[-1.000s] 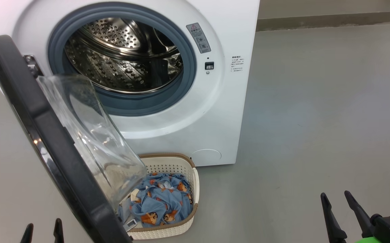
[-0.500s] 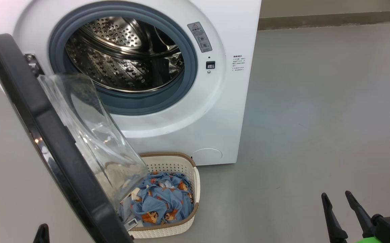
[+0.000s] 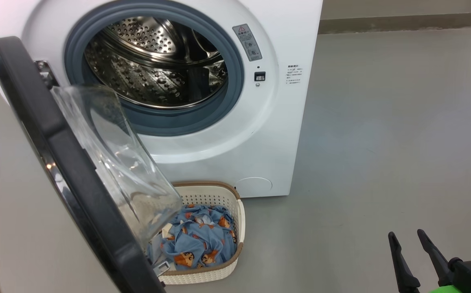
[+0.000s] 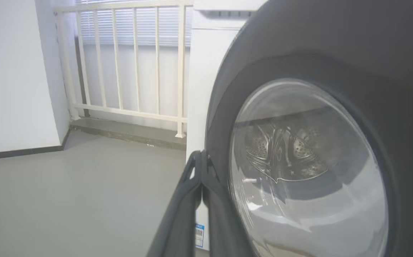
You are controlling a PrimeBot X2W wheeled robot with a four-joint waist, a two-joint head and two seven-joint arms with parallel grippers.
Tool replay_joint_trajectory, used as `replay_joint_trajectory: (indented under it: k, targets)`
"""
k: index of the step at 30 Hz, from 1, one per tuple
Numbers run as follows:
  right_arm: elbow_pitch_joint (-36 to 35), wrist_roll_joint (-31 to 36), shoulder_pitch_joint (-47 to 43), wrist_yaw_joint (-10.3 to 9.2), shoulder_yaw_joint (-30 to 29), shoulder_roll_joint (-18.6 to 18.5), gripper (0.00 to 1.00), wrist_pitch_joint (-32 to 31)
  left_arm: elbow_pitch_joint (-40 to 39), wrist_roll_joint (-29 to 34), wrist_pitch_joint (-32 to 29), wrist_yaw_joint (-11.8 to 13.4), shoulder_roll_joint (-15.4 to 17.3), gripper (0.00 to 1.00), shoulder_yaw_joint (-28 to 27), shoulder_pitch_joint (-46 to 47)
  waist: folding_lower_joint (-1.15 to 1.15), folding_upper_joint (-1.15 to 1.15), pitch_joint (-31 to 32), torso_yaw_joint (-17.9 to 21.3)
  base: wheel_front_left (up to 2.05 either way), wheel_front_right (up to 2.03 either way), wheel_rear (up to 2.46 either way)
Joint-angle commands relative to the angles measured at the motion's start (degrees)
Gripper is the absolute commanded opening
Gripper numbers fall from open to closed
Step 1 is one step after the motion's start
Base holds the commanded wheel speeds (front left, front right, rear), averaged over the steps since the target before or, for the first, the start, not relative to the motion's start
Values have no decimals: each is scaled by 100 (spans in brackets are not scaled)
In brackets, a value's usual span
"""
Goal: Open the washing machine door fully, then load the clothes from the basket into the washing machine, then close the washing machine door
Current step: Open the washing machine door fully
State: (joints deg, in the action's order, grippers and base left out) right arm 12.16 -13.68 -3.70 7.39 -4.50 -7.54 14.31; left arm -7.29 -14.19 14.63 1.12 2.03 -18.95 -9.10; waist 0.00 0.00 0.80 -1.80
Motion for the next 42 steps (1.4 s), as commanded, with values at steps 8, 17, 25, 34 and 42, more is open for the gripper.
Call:
replay_joint_trajectory:
  k: [8,17,25,34,42]
  targets:
    - [-137,49,-10,10,97,-41,100,69,-2355,112,37,350,85,0,-122,587,0,0,20,-119,0,0,0]
    - [-122,40,-82,10,103,25,100,69,-3554,64,-379,-185,85,0,1693,973,0,0,74,-325,0,0,0]
    - [-121,35,-70,10,162,59,100,69,-2965,-420,-1535,57,85,0,3546,694,0,0,72,-404,0,0,0]
    - [-98,5,-112,10,117,58,100,69,-2141,-705,-2066,200,146,0,4100,39,0,0,2,-523,0,0,0]
    - [-79,5,-92,10,102,80,100,69,-1764,-540,-1905,444,141,0,4005,89,0,0,-47,-675,0,0,0]
